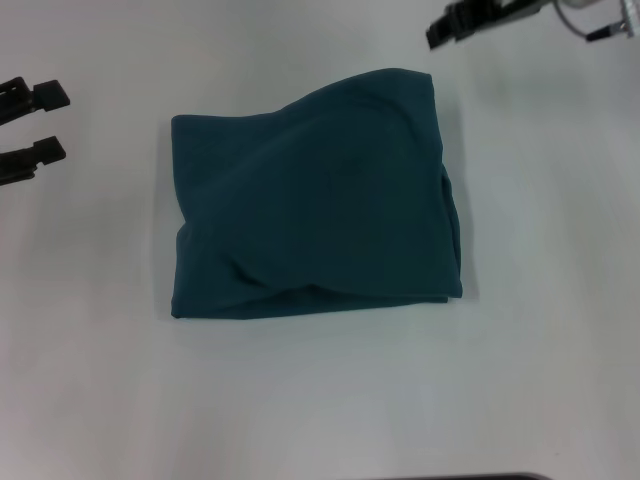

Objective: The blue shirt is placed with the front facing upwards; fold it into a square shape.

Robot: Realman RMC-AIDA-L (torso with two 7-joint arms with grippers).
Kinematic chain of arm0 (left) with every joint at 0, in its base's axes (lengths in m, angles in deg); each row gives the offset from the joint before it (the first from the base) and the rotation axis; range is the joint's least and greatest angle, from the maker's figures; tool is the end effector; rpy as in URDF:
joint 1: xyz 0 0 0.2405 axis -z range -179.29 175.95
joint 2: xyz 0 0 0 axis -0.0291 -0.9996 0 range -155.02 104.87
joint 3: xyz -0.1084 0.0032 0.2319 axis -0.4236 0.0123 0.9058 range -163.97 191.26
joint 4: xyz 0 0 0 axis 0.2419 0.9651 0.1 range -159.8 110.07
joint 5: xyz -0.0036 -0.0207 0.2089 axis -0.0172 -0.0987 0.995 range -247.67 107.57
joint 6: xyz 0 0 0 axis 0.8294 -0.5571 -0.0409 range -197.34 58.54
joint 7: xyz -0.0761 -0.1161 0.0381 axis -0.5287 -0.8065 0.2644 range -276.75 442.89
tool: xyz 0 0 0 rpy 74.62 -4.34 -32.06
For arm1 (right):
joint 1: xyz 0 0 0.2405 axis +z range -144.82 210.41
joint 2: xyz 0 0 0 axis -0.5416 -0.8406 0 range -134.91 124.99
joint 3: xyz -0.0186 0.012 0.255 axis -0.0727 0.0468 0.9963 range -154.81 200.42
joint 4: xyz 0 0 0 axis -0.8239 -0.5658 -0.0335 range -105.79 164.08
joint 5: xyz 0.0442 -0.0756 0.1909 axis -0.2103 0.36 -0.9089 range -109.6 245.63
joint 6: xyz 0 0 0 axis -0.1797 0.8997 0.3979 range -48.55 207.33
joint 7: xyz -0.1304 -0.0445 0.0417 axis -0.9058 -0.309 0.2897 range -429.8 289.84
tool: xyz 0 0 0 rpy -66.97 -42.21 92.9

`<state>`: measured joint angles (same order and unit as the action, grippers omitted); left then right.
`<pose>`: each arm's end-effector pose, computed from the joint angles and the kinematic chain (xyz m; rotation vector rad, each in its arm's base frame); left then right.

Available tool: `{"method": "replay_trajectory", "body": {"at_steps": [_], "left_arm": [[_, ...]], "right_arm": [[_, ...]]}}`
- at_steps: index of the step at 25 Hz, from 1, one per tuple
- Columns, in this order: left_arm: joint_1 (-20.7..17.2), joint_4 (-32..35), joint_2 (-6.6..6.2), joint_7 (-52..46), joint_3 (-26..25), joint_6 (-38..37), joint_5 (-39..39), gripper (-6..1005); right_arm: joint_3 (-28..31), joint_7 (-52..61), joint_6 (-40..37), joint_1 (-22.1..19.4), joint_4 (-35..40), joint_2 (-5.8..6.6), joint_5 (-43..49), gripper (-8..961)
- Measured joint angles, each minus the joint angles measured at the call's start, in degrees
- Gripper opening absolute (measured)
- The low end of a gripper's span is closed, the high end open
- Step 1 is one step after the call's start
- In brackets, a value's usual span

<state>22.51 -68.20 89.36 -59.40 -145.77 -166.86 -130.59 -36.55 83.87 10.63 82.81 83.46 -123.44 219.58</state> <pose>-0.3209 0.3025 0.0858 -1.9068 -2.0742 -1.0338 0.1707 0.4473 0.0160 -2.2603 1.2072 -0.0634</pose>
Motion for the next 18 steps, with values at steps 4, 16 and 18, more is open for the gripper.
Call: {"method": "replay_trajectory", "body": {"at_steps": [4,16,18], "left_arm": [[0.2,0.0,0.00,0.0,-0.2,-0.3,-0.1,885],[0.4,0.0,-0.07,0.1,-0.3,-0.2,-0.2,885],[0.4,0.0,-0.07,0.1,-0.3,-0.2,-0.2,886]], "right_arm": [[6.4,-2.9,-3.3,-1.2,3.2,0.93,-6.2,316],[8.9,-12.7,-13.1,-3.6,-11.0,3.19,-25.7,744],[8.6,-12.7,-10.5,-2.7,-13.8,2.79,-24.9,801]]}}
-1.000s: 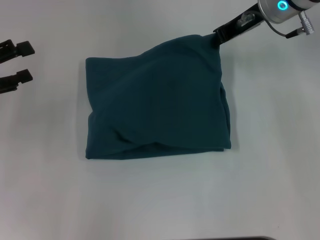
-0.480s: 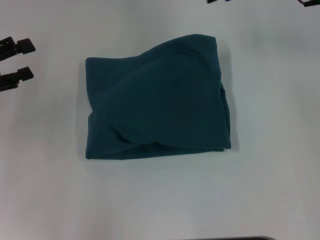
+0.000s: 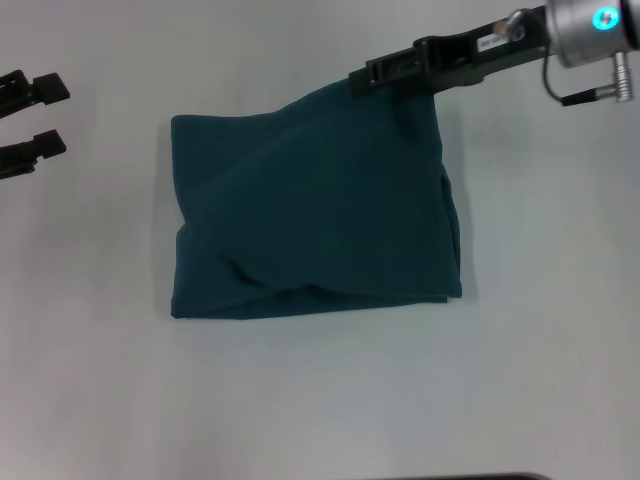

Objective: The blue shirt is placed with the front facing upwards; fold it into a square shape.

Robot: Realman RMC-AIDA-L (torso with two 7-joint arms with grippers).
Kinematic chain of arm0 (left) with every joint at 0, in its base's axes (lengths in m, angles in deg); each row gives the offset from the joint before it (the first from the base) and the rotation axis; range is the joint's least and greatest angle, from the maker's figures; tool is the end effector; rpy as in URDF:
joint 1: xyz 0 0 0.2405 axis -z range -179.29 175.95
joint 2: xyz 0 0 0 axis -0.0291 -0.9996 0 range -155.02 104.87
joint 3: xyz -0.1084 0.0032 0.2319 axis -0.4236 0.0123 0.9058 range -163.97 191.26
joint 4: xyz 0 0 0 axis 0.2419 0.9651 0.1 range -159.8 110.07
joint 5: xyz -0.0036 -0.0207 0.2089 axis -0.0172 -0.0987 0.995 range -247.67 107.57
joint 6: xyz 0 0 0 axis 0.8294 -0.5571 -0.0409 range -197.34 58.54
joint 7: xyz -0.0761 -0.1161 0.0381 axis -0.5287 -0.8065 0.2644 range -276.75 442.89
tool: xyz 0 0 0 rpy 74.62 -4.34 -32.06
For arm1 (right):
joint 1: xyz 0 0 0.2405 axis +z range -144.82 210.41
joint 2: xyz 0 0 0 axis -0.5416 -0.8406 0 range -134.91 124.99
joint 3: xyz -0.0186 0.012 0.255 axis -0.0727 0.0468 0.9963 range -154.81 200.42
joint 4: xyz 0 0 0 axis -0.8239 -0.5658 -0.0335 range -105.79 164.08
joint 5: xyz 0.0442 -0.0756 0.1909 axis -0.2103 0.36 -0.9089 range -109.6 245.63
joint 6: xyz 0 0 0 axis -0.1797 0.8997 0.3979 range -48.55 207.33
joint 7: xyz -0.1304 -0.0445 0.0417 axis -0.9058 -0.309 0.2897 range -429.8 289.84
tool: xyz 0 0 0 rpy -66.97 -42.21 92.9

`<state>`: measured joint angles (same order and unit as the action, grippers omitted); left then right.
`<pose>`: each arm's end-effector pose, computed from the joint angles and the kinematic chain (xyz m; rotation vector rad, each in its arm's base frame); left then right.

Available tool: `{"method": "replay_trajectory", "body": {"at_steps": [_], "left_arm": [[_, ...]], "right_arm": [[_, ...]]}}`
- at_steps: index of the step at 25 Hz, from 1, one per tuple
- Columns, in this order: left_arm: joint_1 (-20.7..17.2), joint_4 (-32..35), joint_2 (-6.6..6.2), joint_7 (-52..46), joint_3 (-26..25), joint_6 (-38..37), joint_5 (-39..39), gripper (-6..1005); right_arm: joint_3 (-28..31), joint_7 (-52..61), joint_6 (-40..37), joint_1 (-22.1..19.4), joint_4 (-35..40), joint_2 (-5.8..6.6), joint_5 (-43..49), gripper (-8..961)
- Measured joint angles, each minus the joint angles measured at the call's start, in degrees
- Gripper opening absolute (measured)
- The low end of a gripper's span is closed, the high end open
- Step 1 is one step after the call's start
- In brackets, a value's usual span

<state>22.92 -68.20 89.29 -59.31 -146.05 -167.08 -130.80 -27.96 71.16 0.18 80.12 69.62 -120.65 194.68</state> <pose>-0.3185 0.3047 0.0871 -1.9158 -2.0640 -1.0449 0.1869 0.4111 -0.0005 -2.5065 1.5747 0.3337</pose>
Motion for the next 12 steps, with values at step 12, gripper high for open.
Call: {"method": "replay_trajectory", "body": {"at_steps": [12], "left_arm": [[0.2,0.0,0.07,0.0,0.2,0.4,0.0,886]], "right_arm": [[-2.3,3.1,18.5,5.6,-12.0,-2.84,4.0,883]]}}
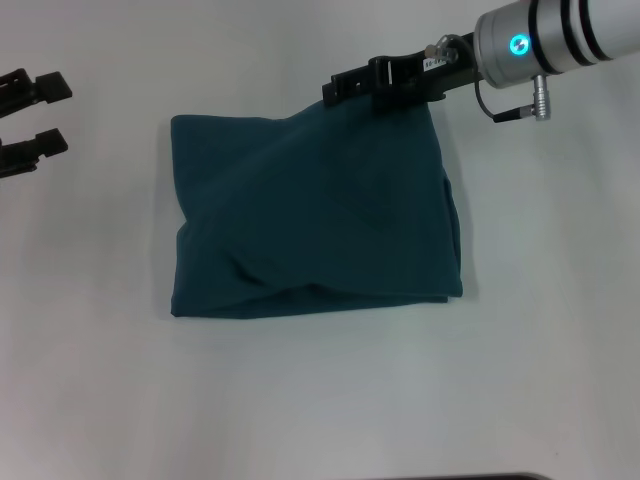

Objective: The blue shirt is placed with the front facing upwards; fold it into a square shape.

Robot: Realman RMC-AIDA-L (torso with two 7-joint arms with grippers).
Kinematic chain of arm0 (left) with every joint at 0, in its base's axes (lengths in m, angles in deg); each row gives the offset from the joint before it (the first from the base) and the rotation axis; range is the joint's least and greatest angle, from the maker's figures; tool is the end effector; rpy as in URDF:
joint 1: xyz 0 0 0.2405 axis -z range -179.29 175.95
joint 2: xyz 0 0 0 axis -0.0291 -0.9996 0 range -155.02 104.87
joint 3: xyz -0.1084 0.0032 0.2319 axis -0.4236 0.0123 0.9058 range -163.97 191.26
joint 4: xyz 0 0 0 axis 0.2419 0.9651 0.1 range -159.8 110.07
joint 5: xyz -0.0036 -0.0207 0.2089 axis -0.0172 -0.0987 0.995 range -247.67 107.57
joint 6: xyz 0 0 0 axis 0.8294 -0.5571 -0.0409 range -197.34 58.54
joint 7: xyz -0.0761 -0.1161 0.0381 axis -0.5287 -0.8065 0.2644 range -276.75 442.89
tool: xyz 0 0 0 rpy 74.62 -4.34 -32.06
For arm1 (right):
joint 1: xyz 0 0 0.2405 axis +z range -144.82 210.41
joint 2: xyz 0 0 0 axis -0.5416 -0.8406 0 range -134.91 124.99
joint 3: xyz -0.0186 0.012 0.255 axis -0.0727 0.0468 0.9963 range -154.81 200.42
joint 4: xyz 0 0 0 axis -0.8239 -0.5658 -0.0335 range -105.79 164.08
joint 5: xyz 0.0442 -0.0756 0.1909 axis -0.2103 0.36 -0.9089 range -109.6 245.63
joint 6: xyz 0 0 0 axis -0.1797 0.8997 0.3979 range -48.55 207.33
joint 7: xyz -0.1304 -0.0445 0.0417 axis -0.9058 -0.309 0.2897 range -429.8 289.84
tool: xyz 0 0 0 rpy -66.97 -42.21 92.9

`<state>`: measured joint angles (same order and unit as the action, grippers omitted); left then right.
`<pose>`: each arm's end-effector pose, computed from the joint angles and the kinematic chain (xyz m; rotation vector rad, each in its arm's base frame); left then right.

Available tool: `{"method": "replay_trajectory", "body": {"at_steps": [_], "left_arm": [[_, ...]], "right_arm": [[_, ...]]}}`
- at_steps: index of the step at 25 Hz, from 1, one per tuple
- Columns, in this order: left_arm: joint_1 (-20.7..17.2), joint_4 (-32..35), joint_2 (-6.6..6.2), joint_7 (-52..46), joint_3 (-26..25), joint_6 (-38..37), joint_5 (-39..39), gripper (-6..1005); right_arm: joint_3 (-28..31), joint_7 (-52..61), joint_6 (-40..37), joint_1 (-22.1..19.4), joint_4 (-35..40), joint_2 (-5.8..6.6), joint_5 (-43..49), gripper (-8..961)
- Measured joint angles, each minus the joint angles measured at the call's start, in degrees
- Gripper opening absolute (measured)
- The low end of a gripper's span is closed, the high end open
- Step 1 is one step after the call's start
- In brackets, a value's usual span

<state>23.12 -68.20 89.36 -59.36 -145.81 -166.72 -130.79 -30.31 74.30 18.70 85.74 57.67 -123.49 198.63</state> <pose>-0.3176 0.3063 0.0862 -1.9171 -2.0624 -1.0411 0.1901 0.4292 -0.0523 -2.3206 1.6209 0.2548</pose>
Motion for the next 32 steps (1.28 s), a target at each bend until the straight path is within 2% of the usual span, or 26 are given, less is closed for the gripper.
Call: {"method": "replay_trajectory", "body": {"at_steps": [5,7,9,13,15,18,19,26,32], "left_arm": [[0.0,0.0,0.00,0.0,-0.1,0.1,0.0,885],[0.1,0.0,0.00,0.0,0.0,0.1,0.0,885],[0.2,0.0,0.00,0.0,0.1,-0.1,0.0,885],[0.5,0.0,-0.08,0.0,2.3,-2.9,0.5,885],[0.6,-0.1,-0.44,0.0,6.0,-4.8,0.6,885],[0.8,-0.5,-0.66,0.0,10.4,-6.1,0.8,885],[0.8,-0.7,-0.69,0.0,12.3,-6.1,0.8,885],[0.5,-0.6,-0.62,0.0,12.1,-4.8,0.7,886],[0.7,-0.4,-0.73,0.0,12.1,-4.6,0.4,885]], "right_arm": [[-0.5,1.2,0.6,0.0,1.5,0.04,1.1,883],[-0.2,1.3,-1.6,-0.9,4.8,0.57,-0.6,883],[0.2,1.4,-5.9,-2.0,9.0,1.39,-3.2,882],[2.5,1.5,-18.1,-3.8,12.6,3.94,-8.1,882],[2.9,1.5,-24.4,-4.7,12.4,5.01,-8.9,883],[2.9,1.5,-31.1,-6.7,12.2,5.82,-9.1,883],[2.9,1.5,-32.5,-7.3,12.2,6.01,-9.1,884],[2.6,2.3,-39.3,-11.6,11.7,6.78,-5.8,884],[2.5,4.4,-40.9,-11.9,11.6,6.96,2.7,884]]}}
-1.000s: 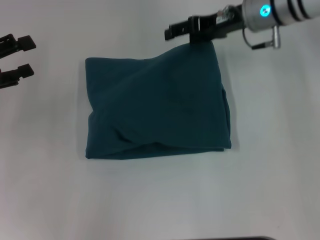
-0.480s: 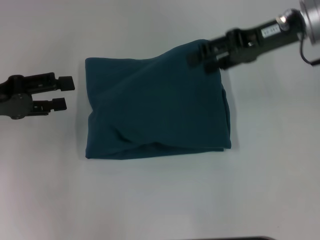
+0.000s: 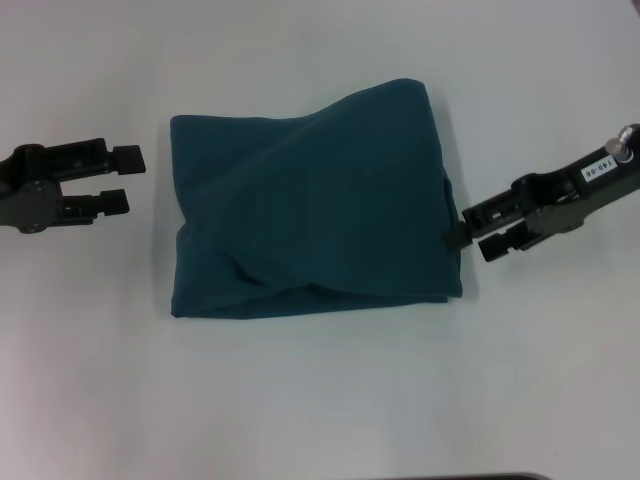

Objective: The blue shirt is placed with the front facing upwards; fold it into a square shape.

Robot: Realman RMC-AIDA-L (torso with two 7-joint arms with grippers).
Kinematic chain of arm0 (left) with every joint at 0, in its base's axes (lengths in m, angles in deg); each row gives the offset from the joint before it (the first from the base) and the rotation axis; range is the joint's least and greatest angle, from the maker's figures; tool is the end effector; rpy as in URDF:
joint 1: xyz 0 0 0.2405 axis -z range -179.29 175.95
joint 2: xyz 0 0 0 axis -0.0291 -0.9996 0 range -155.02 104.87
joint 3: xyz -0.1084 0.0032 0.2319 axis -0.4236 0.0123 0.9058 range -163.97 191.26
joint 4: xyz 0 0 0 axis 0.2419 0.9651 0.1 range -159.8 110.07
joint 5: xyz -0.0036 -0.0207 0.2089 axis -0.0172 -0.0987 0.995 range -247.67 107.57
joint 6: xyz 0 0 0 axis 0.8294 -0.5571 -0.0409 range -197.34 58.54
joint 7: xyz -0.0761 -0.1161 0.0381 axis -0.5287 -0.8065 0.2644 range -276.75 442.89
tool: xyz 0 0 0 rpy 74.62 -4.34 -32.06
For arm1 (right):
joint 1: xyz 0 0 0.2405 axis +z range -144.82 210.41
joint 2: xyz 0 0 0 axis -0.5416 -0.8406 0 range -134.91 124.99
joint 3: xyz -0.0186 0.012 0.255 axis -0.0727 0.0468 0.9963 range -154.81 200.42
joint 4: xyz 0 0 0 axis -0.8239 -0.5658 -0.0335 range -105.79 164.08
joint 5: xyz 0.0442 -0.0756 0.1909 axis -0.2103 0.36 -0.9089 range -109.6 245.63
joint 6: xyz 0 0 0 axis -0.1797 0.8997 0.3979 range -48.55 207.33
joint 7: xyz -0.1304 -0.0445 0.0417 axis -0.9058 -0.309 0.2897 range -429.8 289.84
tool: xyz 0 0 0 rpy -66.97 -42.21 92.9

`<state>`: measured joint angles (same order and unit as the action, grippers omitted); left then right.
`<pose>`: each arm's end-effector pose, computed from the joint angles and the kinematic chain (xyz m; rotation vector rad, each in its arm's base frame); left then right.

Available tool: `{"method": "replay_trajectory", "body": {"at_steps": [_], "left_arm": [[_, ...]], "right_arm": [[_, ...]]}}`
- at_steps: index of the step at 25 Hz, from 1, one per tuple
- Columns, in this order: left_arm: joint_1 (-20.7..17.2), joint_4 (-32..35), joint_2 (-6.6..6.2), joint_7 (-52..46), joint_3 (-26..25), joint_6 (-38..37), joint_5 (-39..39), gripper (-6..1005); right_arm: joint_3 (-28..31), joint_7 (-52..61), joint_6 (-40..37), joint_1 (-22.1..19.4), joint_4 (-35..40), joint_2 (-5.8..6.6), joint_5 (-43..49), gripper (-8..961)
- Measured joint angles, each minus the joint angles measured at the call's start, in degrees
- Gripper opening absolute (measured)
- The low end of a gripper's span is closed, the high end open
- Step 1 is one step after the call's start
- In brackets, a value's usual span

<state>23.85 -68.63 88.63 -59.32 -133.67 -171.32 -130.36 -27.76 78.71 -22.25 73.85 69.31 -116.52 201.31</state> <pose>-0.2961 0.2999 0.0627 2.1916 2.0953 0.7830 0.2412 0.3405 0.0243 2.3720 -1.9042 0.0412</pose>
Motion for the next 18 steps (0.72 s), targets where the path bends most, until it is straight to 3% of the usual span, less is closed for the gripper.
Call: {"method": "replay_trajectory", "body": {"at_steps": [5,13,18], "left_arm": [[0.1,0.1,0.06,0.0,0.0,0.4,-0.1,886],[-0.3,0.1,0.00,0.0,-0.3,1.1,-0.2,886],[-0.4,0.1,0.00,0.0,-0.8,1.2,-0.2,885]], "right_arm": [[0.3,0.1,0.1,0.3,0.0,-0.08,1.3,883],[-0.7,-0.2,3.2,0.4,-3.2,-1.55,1.4,883],[-2.4,0.0,5.6,0.5,-4.5,-1.82,1.5,883]]}}
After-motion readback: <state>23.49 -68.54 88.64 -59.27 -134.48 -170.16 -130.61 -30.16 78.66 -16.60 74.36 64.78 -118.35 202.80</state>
